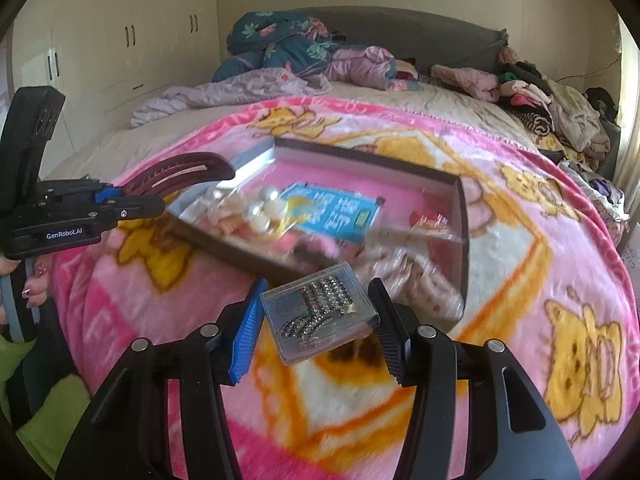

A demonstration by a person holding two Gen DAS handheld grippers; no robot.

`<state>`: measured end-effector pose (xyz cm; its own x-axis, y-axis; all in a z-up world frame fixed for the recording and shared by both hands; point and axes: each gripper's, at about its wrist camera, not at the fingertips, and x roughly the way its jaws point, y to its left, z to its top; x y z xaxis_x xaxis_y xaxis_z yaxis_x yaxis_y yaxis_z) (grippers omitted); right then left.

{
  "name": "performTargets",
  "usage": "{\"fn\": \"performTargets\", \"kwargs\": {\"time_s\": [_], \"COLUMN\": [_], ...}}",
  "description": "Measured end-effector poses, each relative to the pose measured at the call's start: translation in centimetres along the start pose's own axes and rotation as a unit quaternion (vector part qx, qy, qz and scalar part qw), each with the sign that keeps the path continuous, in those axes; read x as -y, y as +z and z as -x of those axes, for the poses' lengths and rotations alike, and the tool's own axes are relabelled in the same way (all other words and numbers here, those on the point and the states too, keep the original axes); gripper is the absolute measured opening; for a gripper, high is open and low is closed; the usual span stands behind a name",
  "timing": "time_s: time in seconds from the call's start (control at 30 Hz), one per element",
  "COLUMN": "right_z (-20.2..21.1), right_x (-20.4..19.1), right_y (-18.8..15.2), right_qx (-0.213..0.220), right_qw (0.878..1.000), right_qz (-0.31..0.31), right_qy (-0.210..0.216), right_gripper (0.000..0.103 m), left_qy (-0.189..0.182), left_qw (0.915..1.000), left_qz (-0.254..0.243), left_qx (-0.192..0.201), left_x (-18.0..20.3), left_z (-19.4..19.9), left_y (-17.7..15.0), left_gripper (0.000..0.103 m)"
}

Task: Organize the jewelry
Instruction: 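Drop the pin box into the pink box with right tool while left drops brown claw clip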

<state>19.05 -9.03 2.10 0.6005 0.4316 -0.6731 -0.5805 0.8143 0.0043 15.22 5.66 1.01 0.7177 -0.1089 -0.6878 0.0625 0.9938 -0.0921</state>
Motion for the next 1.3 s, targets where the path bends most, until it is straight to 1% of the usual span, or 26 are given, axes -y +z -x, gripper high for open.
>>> {"fn": "performTargets", "kwargs": {"time_s": [0.17, 0.33, 0.5, 0.7, 0.87, 1.07, 1.3], "right_z": [-0.4, -1.4, -2.6, -4.2, -5.6, -6.9, -7.8], "right_x": [1.5, 3.6, 5.4, 6.9, 7.6, 8.2, 8.1], "right_y": [1.6, 2.7, 3.1, 3.0, 2.6, 2.2, 1.6], "right_qx": [0.013, 0.016, 0.013, 0.003, -0.007, -0.016, -0.027], "right_qw": [1.0, 0.999, 0.999, 0.998, 0.997, 0.997, 0.997], "right_qz": [-0.006, -0.019, -0.03, -0.046, -0.057, -0.062, -0.063], "right_qy": [-0.012, -0.025, -0.039, -0.048, -0.049, -0.044, -0.03], "right_gripper": [0.05, 0.05, 0.05, 0.05, 0.05, 0.05, 0.05], "left_qy": [0.002, -0.002, -0.011, -0.012, -0.016, -0.024, -0.023], "left_qw": [1.0, 1.0, 0.9999, 0.9998, 0.9995, 0.9989, 0.9979], "left_qz": [0.002, 0.001, 0.002, -0.003, -0.005, -0.023, -0.037], "left_qx": [0.001, -0.002, -0.007, -0.018, -0.027, -0.034, -0.049], "left_x": [0.0, 0.5, 1.1, 1.9, 2.4, 4.2, 5.6], "left_z": [-0.9, -2.3, -3.9, -6.2, -7.6, -8.7, -10.3], "left_y": [1.5, 2.9, 4.2, 5.2, 5.5, 6.0, 6.4], "left_gripper": [0.02, 0.02, 0.02, 0.02, 0.02, 0.021, 0.021]}}
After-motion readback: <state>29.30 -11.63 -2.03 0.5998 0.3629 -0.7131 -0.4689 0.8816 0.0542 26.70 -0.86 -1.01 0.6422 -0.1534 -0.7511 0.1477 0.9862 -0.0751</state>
